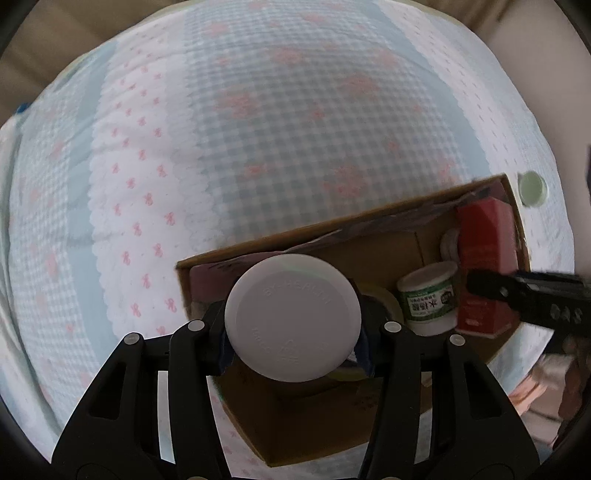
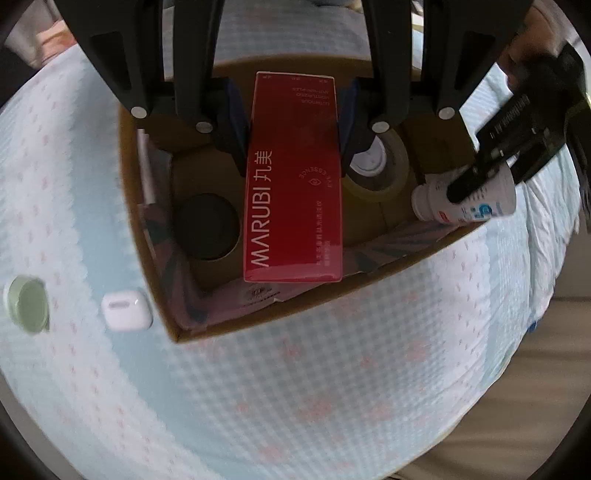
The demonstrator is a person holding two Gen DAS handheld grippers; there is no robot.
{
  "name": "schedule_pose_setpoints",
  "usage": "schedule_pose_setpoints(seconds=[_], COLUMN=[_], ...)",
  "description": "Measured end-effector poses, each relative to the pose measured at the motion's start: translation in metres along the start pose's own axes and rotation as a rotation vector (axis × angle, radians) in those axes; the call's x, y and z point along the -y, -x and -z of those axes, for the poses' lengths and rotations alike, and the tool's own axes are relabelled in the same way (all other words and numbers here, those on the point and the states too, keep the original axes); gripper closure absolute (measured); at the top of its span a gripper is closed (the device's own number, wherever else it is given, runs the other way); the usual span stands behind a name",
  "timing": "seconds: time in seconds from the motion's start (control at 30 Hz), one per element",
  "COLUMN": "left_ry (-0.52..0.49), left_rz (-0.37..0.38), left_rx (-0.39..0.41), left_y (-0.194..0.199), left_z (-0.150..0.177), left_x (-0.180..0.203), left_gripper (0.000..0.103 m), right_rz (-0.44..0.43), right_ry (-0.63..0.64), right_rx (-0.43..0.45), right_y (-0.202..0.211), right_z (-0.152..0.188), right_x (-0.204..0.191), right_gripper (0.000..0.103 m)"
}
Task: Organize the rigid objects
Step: 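Carry the white bottle and red box over the cardboard box with both grippers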
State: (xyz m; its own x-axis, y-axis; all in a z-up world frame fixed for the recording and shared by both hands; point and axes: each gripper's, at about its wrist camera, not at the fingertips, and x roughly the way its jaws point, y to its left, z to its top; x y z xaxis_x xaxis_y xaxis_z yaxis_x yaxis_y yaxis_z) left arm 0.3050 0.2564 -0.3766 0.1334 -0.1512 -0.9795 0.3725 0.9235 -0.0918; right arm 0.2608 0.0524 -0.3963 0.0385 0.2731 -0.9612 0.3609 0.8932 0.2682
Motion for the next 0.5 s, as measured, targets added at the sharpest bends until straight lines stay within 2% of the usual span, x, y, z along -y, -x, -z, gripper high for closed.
schedule_pose_setpoints(seconds=[0.03, 0.07, 0.1, 0.13, 0.17, 0.23, 0.37, 0.5], left_ry=[-0.012, -0.023, -0.027, -0.029, -0.027, -0.018, 0.015, 0.044], left_rz=[-0.002, -0.006, 0.002, 0.007, 0.010, 0.013, 0.025, 0.023], left_rx=[0.007, 0.018, 0.041, 0.050, 0.056, 0.063, 0.052, 0.054], left_y=[0.002, 0.005, 0.010, 0.014, 0.016, 0.022, 0.025, 0.029], left_z=[0.000, 0.000, 0.001, 0.002, 0.003, 0.007, 0.020, 0.031], left_x=[0.003, 0.005, 0.006, 0.006, 0.007, 0.005, 0.004, 0.005], left_gripper=[0.033, 0.000, 0.000, 0.000, 0.000, 0.000, 0.000, 0.000], right_rz=[0.004, 0.012, 0.020, 0.020, 0.019, 0.013, 0.039, 0.027], right_ry=[-0.009, -0.016, -0.026, -0.040, -0.047, -0.036, 0.015, 0.018], right_rx=[-0.006, -0.009, -0.010, 0.000, 0.011, 0.034, 0.065, 0.078], right_y=[-0.003, -0.004, -0.005, -0.003, 0.000, 0.007, 0.019, 0.026], right_z=[-0.002, -0.004, -0.005, -0.005, -0.005, -0.006, -0.005, -0.001], right_x=[0.000, 0.000, 0.001, 0.003, 0.004, 0.005, -0.001, 0.003], right_gripper=[0.063, 0.063, 0.061, 0.049, 0.026, 0.001, 0.001, 0.001])
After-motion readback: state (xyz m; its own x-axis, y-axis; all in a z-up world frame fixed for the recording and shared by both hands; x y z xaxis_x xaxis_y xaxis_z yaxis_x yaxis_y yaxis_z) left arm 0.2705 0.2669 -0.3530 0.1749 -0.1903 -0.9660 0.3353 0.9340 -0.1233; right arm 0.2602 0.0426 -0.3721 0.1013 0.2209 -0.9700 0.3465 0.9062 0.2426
